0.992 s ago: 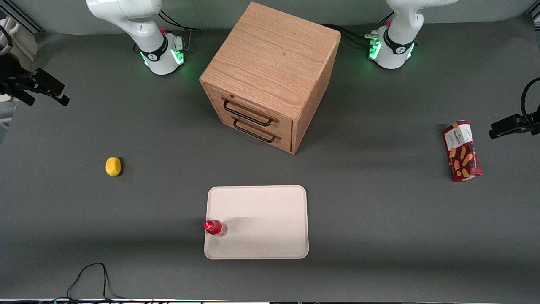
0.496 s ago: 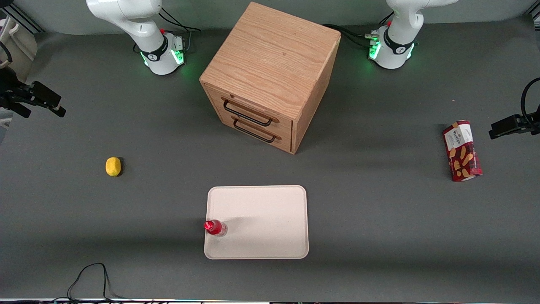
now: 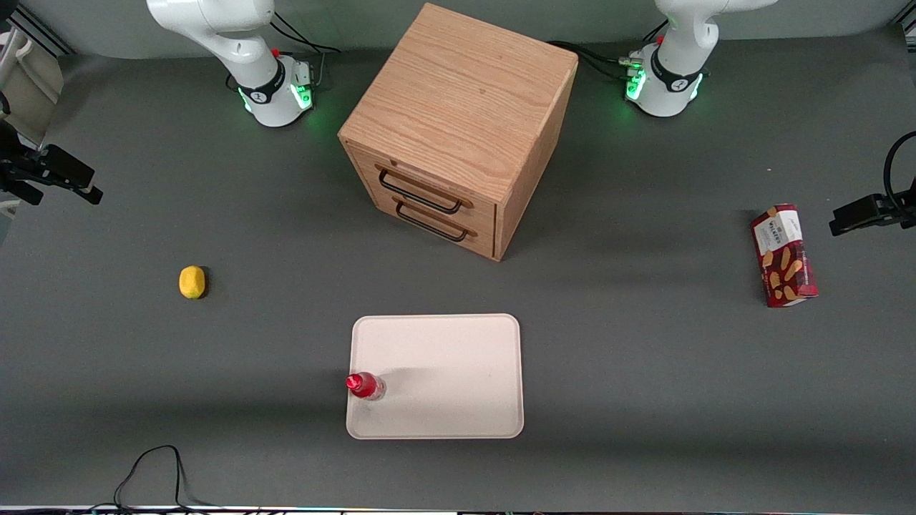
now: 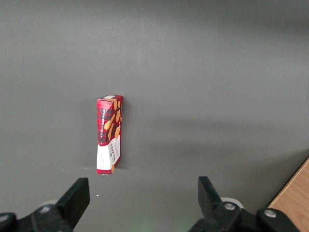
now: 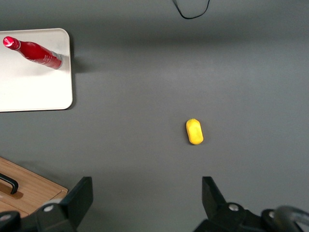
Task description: Place coke bottle on tray
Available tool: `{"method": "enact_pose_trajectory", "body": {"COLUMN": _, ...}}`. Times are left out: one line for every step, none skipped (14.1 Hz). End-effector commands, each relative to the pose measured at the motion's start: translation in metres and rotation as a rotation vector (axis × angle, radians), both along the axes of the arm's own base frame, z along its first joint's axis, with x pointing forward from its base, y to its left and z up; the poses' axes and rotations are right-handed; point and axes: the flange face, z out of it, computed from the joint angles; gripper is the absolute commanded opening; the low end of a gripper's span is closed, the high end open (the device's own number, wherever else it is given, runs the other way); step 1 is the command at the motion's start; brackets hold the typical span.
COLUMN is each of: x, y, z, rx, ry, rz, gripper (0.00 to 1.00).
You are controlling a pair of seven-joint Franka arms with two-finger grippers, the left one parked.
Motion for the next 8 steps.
{"method": "enact_pose_trajectory", "body": {"x": 0.0042, "y": 0.0047, "z": 0.0035, "rx": -0.016, "ry": 0.008, "rz": 0.019, "gripper": 1.0}}
{"method": "enact_pose_trajectory", "body": {"x": 0.004, "y": 0.0047, "z": 0.0034, "rx": -0.017, "ry": 0.01, "rz": 0.03, "gripper": 1.0}}
{"method": "enact_pose_trajectory", "body": {"x": 0.0022, "y": 0.0045, "z": 0.0016, "rx": -0.019, "ry": 0.028, "rz": 0.038, "gripper": 1.0}}
{"method": "enact_pose_trajectory", "body": {"x": 0.0003, "y": 0.0033, "z": 0.0011, "rx": -0.024, "ry": 0.041, "rz": 0.053, "gripper": 1.0}}
{"method": "enact_pose_trajectory", "body": {"x": 0.0002, "y": 0.0028, "z": 0.0011, "rx": -0.038, "ry": 0.042, "rz": 0.061, "gripper": 1.0}}
{"method": "enact_pose_trajectory", "body": {"x": 0.0, "y": 0.0018, "z": 0.0009, "rx": -0.04, "ry": 0.044, "rz": 0.064, "gripper": 1.0}}
{"method": "enact_pose_trajectory", "body": {"x": -0.0004, "y": 0.0026, "z": 0.0017, "rx": -0.04, "ry": 0.042, "rz": 0.067, "gripper": 1.0}}
{"method": "enact_pose_trajectory", "body": {"x": -0.0004, "y": 0.0026, "z": 0.0017, "rx": -0.04, "ry": 0.042, "rz": 0.067, "gripper": 1.0}}
